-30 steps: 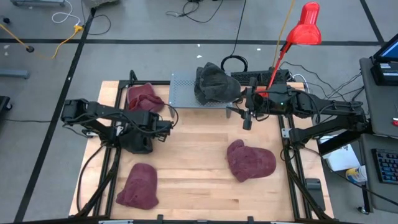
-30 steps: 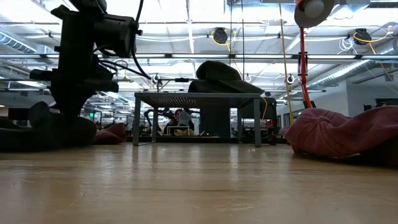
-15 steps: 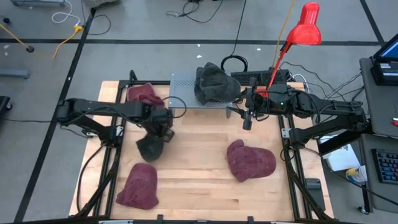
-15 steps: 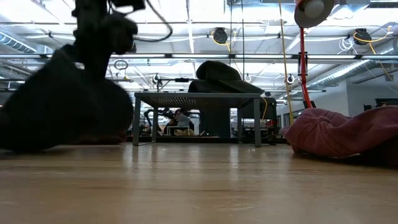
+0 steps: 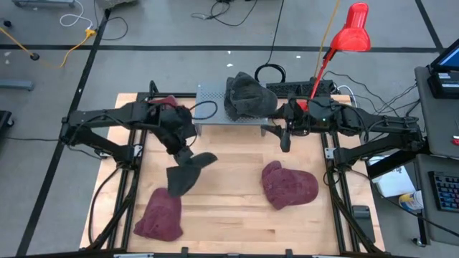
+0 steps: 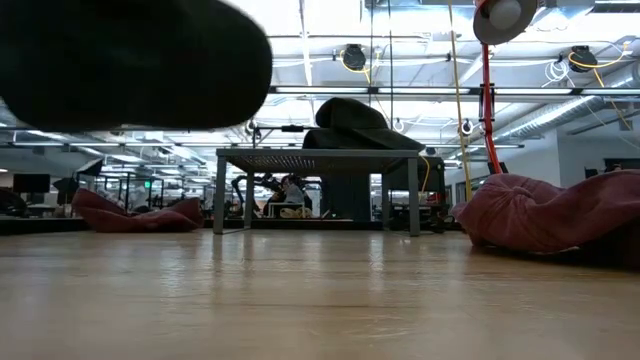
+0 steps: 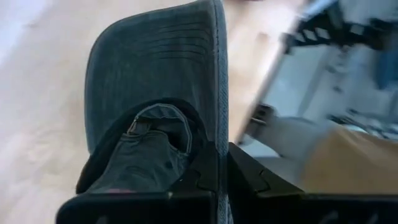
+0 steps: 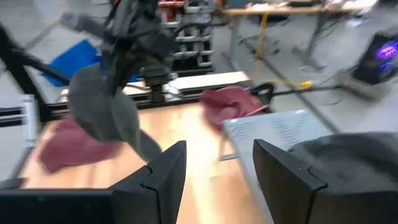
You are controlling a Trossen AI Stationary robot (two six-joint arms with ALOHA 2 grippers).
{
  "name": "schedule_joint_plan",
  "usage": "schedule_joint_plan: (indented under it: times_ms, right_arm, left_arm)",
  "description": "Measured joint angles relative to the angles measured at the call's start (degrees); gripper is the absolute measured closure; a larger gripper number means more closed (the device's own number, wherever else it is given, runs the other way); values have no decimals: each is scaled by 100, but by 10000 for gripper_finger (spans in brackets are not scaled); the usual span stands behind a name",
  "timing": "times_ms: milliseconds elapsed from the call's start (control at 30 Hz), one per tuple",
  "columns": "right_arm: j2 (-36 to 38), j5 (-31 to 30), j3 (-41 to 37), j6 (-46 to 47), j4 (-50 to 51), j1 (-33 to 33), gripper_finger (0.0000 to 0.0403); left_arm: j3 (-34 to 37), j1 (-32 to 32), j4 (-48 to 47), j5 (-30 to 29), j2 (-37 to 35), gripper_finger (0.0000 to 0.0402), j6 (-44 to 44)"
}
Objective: Pick & Place hat
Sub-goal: Stack the right black cap on the black cap on the shelf
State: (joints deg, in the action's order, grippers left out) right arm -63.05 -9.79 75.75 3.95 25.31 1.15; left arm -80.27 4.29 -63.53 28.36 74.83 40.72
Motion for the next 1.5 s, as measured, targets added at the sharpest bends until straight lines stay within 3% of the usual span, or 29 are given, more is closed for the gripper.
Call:
schedule_joint_plan:
  times_ms: [133, 467, 633, 967, 1300, 1500]
  right_arm:
    - [0, 406, 0, 360, 86, -13, 222]
    - [0, 406, 0, 911, 92, -13, 222]
    - [0, 429, 0, 1079, -67, -13, 222]
    - [-182, 1327, 2, 999, -435, -13, 222]
    - [-627, 2463, 0, 1114, -583, -13, 222]
    - [-845, 2658, 0, 1330, -570, -38, 222]
  left_arm:
    - [-330, 110, -2, 607, -7, 393, -207]
    - [-590, 488, 16, 2072, -1, 393, -621]
    - [-599, 736, 226, 2247, 6, 393, -622]
    - [-599, 1060, 1888, 2837, 323, 393, -196]
    - [-597, 1065, 2891, 2864, 759, 393, -74]
    - [-597, 1084, 3116, 2804, 887, 393, -112]
